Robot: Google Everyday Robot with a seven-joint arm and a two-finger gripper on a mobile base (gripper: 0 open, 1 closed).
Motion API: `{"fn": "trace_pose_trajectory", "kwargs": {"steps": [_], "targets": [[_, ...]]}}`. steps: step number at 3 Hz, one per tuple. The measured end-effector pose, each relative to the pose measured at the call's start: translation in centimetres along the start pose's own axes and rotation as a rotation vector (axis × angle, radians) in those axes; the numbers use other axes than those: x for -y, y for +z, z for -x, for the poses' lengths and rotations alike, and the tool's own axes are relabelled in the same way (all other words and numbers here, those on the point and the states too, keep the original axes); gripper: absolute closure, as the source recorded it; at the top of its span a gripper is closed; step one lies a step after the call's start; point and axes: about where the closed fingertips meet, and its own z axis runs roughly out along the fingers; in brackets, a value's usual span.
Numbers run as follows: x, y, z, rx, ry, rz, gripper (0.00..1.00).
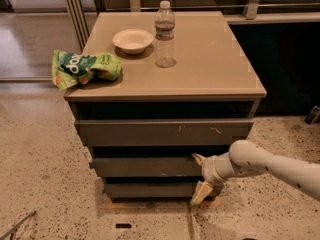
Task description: Open middle drawer
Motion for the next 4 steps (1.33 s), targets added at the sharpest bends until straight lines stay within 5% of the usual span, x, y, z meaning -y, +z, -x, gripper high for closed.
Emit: {"fn": "trace_pose_trajectory", "kwargs": {"steps": [2,4], "targets": [[2.2,0.7,-0.9,-0.041,-0.028,-0.025,0.0],[3.5,2.8,-2.2,-0.08,-0.021,0.012,0.0]]}}
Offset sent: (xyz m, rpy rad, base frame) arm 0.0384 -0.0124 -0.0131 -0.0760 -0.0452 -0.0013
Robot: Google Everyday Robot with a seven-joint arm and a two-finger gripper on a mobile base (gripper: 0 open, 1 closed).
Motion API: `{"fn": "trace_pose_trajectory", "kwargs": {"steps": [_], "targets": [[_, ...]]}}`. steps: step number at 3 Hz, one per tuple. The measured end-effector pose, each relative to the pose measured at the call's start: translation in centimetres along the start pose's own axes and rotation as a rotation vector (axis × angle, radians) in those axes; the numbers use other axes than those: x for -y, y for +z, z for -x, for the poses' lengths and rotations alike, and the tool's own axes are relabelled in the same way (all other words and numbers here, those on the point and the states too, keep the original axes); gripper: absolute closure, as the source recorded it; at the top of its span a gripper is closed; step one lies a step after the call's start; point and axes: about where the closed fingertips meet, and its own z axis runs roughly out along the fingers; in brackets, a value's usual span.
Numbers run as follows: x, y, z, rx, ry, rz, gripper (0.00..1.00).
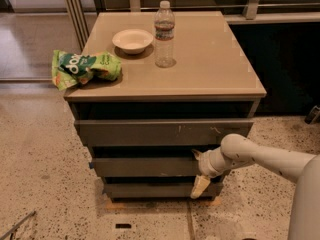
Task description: Open middle drawer
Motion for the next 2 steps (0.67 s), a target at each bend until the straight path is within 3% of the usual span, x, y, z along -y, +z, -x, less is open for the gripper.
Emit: {"fn": "trace_pose_trajectory", "kwargs": {"steps": [2], "targets": [[-1.04,0.85,-0.33,0.003,0.035,0.067,0.0]]}}
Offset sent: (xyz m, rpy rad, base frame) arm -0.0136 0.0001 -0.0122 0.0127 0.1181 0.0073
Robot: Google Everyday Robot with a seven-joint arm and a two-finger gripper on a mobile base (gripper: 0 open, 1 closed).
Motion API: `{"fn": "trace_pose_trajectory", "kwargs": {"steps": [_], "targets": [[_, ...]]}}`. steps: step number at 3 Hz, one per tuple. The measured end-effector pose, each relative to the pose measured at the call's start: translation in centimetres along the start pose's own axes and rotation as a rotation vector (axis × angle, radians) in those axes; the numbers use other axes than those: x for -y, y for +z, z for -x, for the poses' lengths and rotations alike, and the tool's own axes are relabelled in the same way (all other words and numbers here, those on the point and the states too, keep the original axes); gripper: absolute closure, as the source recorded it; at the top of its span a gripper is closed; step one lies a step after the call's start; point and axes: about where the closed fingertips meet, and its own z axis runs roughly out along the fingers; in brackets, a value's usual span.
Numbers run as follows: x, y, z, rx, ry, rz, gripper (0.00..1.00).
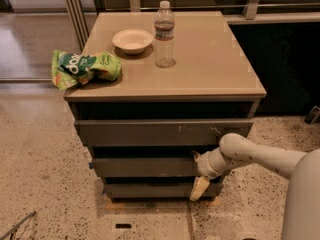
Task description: Open middle drawer
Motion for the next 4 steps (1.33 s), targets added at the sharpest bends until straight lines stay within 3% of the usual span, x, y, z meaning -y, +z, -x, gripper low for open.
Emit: {"fn": "trace_pose_trajectory", "kwargs": {"steps": [2,4], "targets": [[-1.9,-1.0,0.4,-0.006,0.023,0.059,0.0],[-5.9,-3.0,0.4,-0.011,0.068,0.168,0.0]]}}
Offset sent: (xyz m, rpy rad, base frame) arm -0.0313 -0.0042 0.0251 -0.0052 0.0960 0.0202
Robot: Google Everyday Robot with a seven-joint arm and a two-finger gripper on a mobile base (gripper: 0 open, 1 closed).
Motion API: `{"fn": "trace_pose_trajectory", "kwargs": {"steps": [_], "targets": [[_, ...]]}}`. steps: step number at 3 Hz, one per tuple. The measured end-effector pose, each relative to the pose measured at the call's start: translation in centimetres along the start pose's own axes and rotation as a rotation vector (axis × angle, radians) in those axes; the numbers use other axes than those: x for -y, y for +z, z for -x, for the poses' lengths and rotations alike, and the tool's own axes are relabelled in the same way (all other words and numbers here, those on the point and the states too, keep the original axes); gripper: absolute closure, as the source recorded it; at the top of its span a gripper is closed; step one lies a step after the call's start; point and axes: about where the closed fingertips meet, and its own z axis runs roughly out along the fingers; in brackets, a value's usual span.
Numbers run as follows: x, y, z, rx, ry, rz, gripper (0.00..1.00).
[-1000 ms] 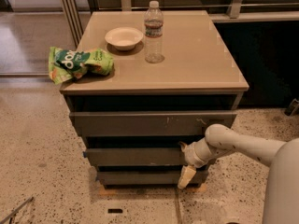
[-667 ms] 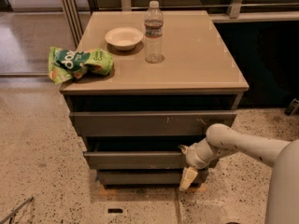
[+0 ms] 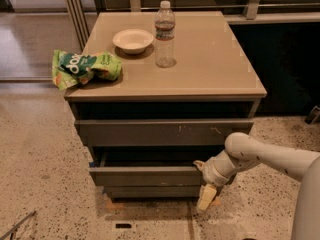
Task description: Open middle drawer
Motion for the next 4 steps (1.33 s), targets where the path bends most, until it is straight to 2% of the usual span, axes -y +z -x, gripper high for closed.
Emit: {"fn": "trace_pose_trajectory", "kwargs": {"steps": [1,2,3,4], "targets": [[-2.6,0.0,-0.6,0.005,0.032,0.084,0.0],[-2.6,0.0,-0.6,0.005,0.032,0.084,0.0],[-5.3,-1.5,-1.1,-0.018,0.065,0.163,0.0],[-9.2,-3.9,-1.6,-0.061,0.113,0.3,0.0]]}}
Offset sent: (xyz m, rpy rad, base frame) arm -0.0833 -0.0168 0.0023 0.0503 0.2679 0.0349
